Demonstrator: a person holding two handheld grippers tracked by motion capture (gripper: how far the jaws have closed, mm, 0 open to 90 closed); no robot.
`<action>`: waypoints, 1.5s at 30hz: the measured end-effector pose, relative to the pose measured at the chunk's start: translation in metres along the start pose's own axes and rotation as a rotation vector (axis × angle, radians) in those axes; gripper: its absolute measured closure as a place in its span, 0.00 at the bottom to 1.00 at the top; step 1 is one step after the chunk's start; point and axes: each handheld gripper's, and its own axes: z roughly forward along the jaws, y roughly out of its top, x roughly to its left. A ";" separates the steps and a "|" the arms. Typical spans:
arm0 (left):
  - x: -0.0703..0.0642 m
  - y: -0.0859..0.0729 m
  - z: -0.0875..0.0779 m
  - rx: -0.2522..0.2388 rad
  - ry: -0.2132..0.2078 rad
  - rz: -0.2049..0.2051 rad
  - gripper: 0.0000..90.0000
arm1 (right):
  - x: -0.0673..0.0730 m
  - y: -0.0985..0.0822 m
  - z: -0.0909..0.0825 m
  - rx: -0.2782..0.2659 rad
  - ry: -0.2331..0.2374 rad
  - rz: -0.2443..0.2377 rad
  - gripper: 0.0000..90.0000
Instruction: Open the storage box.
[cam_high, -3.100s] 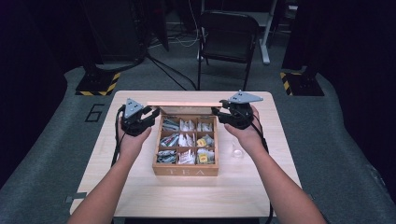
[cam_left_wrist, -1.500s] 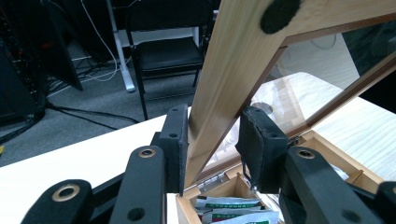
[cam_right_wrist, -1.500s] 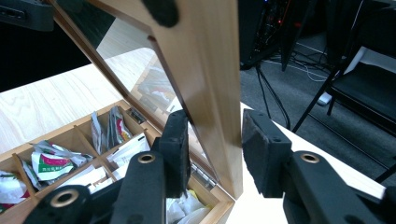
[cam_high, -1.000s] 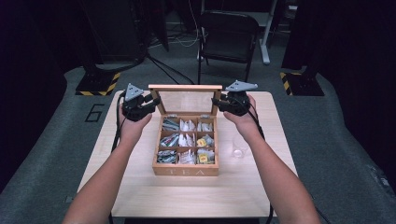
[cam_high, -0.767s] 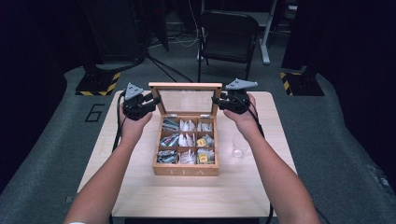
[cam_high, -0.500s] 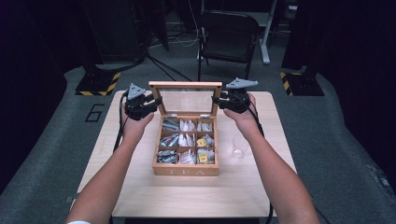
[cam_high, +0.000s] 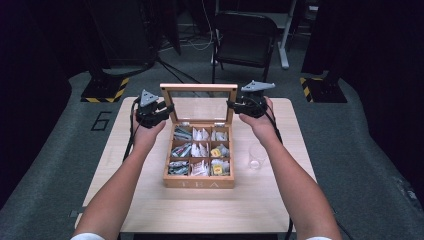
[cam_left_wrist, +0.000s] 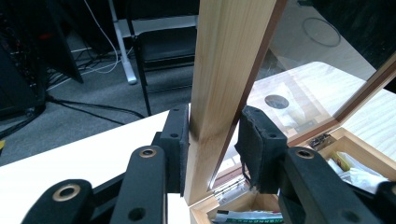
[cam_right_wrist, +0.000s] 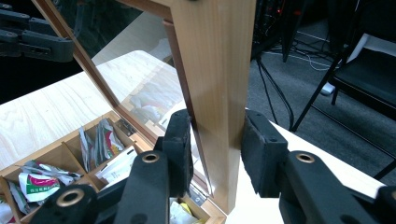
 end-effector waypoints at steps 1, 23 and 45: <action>0.000 0.000 0.000 0.000 0.000 0.003 0.72 | -0.001 0.000 0.001 -0.001 0.000 -0.001 0.71; 0.003 -0.001 0.005 -0.023 -0.003 -0.030 0.72 | -0.006 -0.007 0.014 0.027 0.006 0.030 0.65; 0.006 0.002 0.011 -0.012 0.002 -0.050 0.72 | -0.014 -0.016 0.027 0.053 0.007 0.034 0.72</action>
